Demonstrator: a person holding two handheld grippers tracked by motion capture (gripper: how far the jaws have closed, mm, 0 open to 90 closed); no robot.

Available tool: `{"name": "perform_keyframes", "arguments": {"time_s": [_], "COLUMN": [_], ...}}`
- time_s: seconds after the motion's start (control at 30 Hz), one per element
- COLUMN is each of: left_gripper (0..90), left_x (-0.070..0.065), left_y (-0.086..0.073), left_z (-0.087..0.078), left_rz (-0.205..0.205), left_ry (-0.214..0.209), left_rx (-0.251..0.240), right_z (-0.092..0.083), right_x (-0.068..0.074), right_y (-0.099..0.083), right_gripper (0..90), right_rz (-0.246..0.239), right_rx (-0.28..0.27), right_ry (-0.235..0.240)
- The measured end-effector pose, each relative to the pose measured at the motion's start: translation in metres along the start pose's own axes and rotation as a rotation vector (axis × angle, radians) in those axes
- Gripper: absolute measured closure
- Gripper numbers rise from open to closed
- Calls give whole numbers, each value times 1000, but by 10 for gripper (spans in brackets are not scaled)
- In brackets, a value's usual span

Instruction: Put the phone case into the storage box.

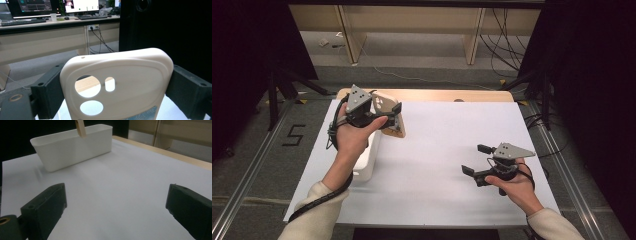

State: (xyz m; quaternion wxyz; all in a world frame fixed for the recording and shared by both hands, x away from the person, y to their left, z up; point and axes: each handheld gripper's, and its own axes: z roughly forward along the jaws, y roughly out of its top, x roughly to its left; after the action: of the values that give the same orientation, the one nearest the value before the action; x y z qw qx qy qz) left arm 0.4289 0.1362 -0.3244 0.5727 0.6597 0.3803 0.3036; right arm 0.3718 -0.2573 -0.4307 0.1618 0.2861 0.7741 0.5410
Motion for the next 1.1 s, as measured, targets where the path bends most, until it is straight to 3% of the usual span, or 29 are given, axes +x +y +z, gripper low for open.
{"name": "perform_keyframes", "arguments": {"time_s": [1.1], "left_gripper": [102], "left_x": [18], "left_y": [4], "left_z": [-9], "left_rz": [-2], "left_ry": [70], "left_rx": [-8], "right_z": [0], "right_x": [-1], "right_y": [0], "right_gripper": [45], "right_rz": [0], "right_rx": [-6], "right_ry": [-3]}}
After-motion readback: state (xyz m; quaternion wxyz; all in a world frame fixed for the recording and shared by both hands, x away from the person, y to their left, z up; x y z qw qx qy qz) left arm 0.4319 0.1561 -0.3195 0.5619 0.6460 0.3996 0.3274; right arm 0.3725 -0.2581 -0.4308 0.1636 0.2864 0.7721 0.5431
